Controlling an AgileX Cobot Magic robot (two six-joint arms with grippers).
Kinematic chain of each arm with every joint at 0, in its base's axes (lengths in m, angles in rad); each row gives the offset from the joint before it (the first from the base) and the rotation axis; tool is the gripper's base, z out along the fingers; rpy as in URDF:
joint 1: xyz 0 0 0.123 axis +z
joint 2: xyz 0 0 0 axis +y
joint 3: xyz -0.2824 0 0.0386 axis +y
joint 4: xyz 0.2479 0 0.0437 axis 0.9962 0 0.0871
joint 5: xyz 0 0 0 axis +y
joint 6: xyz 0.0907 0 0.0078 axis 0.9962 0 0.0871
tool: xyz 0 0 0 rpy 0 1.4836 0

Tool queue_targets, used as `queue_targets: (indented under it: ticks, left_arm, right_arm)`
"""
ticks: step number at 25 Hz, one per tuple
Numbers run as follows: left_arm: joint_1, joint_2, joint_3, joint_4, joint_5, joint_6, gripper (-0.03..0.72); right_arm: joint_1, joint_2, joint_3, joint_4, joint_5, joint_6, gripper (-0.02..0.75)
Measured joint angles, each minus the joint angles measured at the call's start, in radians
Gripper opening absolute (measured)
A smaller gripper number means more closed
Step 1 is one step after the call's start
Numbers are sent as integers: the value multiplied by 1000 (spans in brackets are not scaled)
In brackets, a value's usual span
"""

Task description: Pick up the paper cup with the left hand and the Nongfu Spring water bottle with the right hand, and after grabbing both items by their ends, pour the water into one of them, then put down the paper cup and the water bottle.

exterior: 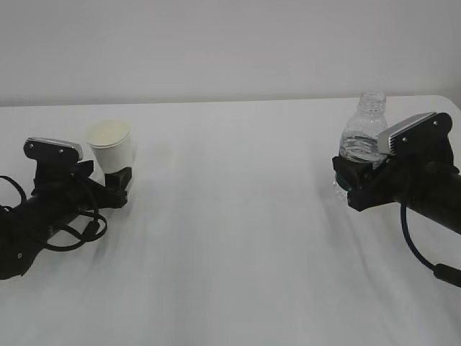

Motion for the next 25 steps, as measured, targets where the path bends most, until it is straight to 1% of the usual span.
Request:
queue_targets:
  ticks: [3, 10, 25]
  left_arm:
    - [0, 4, -13, -24, 0, 17, 587]
    - [0, 6, -37, -33, 0, 19, 588]
    - [0, 75, -158, -37, 0, 21, 588]
  right_arm:
    - [0, 0, 0, 0, 0, 0, 467]
    - [0, 0, 0, -19, 0, 20, 467]
    - [0, 0, 0, -27, 0, 34, 467]
